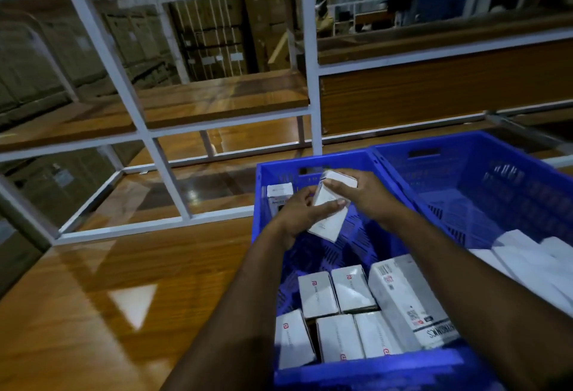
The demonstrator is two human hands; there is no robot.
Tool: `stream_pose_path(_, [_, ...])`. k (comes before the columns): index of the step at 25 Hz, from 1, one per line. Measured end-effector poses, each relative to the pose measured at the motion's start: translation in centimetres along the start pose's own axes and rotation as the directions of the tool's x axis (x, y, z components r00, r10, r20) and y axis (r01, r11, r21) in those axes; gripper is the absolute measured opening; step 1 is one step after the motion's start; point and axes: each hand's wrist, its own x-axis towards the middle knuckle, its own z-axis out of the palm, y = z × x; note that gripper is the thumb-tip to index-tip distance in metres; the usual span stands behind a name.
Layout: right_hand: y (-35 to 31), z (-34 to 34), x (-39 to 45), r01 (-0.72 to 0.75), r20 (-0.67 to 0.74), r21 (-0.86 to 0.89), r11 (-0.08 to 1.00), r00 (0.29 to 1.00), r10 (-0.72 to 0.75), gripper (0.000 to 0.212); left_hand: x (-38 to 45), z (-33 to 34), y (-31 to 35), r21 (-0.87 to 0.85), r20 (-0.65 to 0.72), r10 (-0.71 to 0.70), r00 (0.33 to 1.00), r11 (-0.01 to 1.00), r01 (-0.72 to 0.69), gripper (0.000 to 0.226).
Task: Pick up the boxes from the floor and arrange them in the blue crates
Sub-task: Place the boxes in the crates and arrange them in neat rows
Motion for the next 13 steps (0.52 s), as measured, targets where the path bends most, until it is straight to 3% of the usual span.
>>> stream_pose_path(3, [0.5, -0.2, 0.0, 0.001, 0.016, -0.071, 0.997, 1.000, 0.000, 0.024, 0.8, 0.2, -0.6, -0.045, 0.035, -0.001, 0.999, 0.999, 0.003, 0.078])
stream_pose_path(5, [0.7, -0.1, 0.2, -0.016, 0.008, -0.039, 0.999, 1.000, 0.016, 0.036, 0.8, 0.3, -0.2, -0.107, 0.032, -0.016, 0.999, 0.994, 0.019, 0.078])
stream_pose_path(8, [0.2, 0.1, 0.8, -0.091, -0.036, 0.190, 0.978, 0.994, 0.099, 0.059, 0.3, 0.8, 1.3, -0.191, -0.053, 0.026, 0.998, 0.981, -0.036, 0.071])
stream_pose_path(10, [0.1, -0.3, 1.2, -0.148, -0.011, 0.382, 0.912, 0.986, 0.165, 0.064, -0.3, 1.3, 2.0, -0.342, -0.070, -0.018, 0.997, 0.940, -0.007, 0.059])
stream_pose_path(13, [0.1, -0.6, 1.1, -0.260, 0.119, 0.501, 0.826, 0.965, 0.232, 0.064, -1.0, 1.4, 2.1, -0.541, 0.085, -0.084, 0.993, 0.833, 0.117, 0.067])
